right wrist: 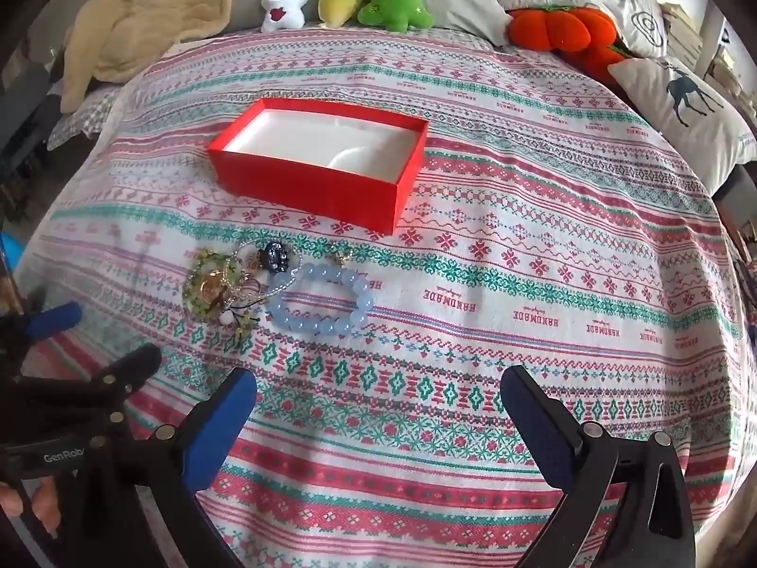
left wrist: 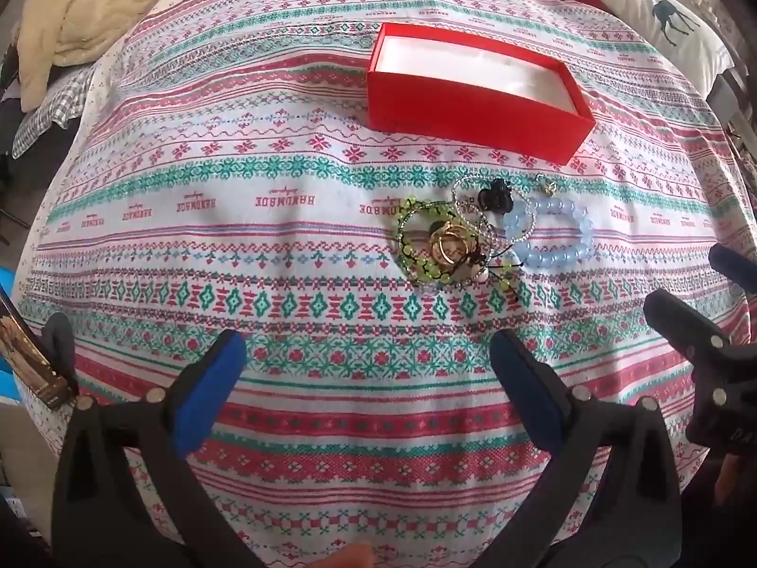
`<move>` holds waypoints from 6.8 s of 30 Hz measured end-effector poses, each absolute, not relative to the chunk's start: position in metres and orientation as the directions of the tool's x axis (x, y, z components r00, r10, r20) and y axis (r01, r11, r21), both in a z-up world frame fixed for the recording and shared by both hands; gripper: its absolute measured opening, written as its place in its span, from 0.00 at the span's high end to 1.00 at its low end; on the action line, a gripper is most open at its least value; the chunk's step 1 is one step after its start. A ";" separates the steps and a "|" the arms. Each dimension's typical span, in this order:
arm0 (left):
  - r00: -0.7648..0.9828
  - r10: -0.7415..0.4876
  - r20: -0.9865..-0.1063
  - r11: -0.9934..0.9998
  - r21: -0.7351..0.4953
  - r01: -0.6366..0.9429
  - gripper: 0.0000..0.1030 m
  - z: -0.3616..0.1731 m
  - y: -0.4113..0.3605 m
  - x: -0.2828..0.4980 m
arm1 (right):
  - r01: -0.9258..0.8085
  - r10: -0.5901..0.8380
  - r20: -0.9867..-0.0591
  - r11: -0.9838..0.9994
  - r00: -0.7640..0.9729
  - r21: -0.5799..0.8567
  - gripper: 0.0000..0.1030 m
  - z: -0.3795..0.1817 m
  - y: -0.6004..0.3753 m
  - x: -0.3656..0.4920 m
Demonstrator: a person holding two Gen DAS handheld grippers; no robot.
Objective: Organize jewelry
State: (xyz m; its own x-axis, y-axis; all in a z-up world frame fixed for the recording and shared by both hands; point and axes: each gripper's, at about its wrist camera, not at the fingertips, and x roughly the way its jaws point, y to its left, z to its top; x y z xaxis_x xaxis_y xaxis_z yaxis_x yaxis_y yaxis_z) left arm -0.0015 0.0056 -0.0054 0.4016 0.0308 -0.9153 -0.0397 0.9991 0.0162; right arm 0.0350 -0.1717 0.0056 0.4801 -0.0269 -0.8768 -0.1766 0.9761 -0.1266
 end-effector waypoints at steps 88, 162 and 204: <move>0.384 0.047 -0.922 0.999 0.048 -0.007 0.01 -0.008 0.006 0.005 | -0.216 -0.052 -0.900 0.963 0.432 -0.159 0.00 -0.007 -0.160 0.040; 0.385 -0.262 -0.885 0.964 -0.226 0.138 0.96 0.017 -0.046 0.122 | -0.292 0.210 -0.913 0.950 0.351 0.106 0.89 0.003 -0.188 0.108; 0.530 -0.176 -0.829 0.975 -0.220 -0.019 0.96 0.013 -0.010 0.173 | -0.177 0.227 -0.810 0.972 0.541 0.154 0.89 0.039 -0.147 0.192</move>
State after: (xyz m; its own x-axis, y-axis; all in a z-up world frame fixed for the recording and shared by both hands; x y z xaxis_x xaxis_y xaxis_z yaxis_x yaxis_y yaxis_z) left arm 0.1725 -0.0105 0.0134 0.5303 -0.1763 -0.8293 -0.0194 0.9754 -0.2198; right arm 0.1924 -0.1467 0.0392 0.5406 0.2269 -0.8101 -0.1774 0.9720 0.1539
